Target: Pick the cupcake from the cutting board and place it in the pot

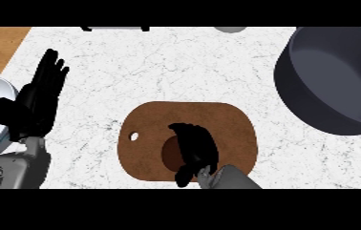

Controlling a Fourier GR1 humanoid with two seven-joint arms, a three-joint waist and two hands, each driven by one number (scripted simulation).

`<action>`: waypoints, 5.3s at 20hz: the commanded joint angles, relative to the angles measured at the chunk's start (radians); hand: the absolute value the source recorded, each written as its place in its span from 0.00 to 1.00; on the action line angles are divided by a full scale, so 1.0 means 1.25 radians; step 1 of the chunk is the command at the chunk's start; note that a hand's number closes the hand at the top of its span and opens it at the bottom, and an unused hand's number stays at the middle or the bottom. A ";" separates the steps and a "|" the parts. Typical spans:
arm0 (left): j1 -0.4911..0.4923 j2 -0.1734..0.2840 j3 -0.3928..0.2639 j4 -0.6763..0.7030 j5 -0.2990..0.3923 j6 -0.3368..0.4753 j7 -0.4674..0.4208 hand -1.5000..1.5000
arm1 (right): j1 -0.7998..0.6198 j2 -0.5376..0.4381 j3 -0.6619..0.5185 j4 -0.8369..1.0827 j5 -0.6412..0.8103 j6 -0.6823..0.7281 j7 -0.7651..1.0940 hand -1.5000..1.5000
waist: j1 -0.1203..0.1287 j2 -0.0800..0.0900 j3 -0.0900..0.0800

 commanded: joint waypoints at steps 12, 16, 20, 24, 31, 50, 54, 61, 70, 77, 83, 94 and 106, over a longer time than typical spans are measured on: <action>0.033 -0.037 0.014 -0.020 -0.032 -0.027 -0.009 0.50 | 0.148 -0.121 0.112 -0.148 0.051 0.062 -0.196 1.00 | -0.012 -0.005 0.000; 0.016 -0.032 0.025 -0.009 -0.030 -0.021 0.012 0.50 | 0.231 -0.327 0.138 -0.305 0.021 0.098 -0.350 1.00 | -0.021 -0.005 0.001; 0.047 -0.055 0.023 0.001 -0.036 -0.030 -0.036 0.50 | 0.303 -0.460 0.075 -0.460 0.043 0.071 -0.385 1.00 | -0.013 -0.002 0.000; -0.019 -0.054 0.018 0.037 -0.070 -0.011 -0.017 0.50 | 0.398 -0.504 0.037 -0.540 0.050 -0.011 -0.421 1.00 | -0.018 -0.001 0.000; 0.050 -0.029 0.051 -0.004 -0.031 -0.049 -0.025 0.50 | 0.450 -0.467 -0.179 -0.753 -0.024 -0.144 -0.356 1.00 | -0.027 -0.004 0.000; 0.001 -0.064 0.047 0.010 -0.065 -0.041 -0.019 0.50 | 0.294 -0.476 -0.768 -0.504 -0.403 -0.076 -0.470 1.00 | -0.002 0.001 0.000; 0.050 -0.069 0.044 0.013 -0.058 -0.074 -0.060 0.50 | 0.275 -0.489 -0.840 -0.370 -0.487 -0.024 -0.546 1.00 | -0.003 0.001 0.000; -0.019 -0.068 0.040 -0.014 -0.073 -0.044 0.010 0.50 | 0.163 -0.525 -0.780 -0.153 -0.227 -0.138 -0.666 1.00 | 0.014 0.008 0.001; -0.013 -0.080 0.035 -0.012 -0.077 -0.051 0.012 0.50 | -0.032 -0.458 -0.728 0.312 -0.044 -0.333 -0.845 1.00 | 0.022 0.007 0.001; -0.023 -0.077 0.047 0.001 -0.064 -0.069 0.007 0.50 | -0.206 -0.475 -0.775 0.626 -0.086 -0.236 -0.882 0.00 | 0.030 0.011 0.002; -0.001 -0.085 0.038 -0.026 -0.066 -0.069 0.013 0.50 | -0.255 -0.432 -0.790 0.735 -0.147 -0.105 -0.984 0.00 | 0.036 0.010 0.003; -0.028 -0.068 0.053 -0.011 -0.074 -0.071 0.022 0.50 | -0.309 -0.516 -1.008 0.850 -0.381 0.097 -1.121 0.00 | 0.020 0.010 0.003; -0.004 -0.046 0.068 -0.040 -0.053 -0.108 0.030 0.50 | -0.229 -0.727 -1.070 0.979 -0.421 0.317 -1.181 0.00 | 0.032 0.014 0.005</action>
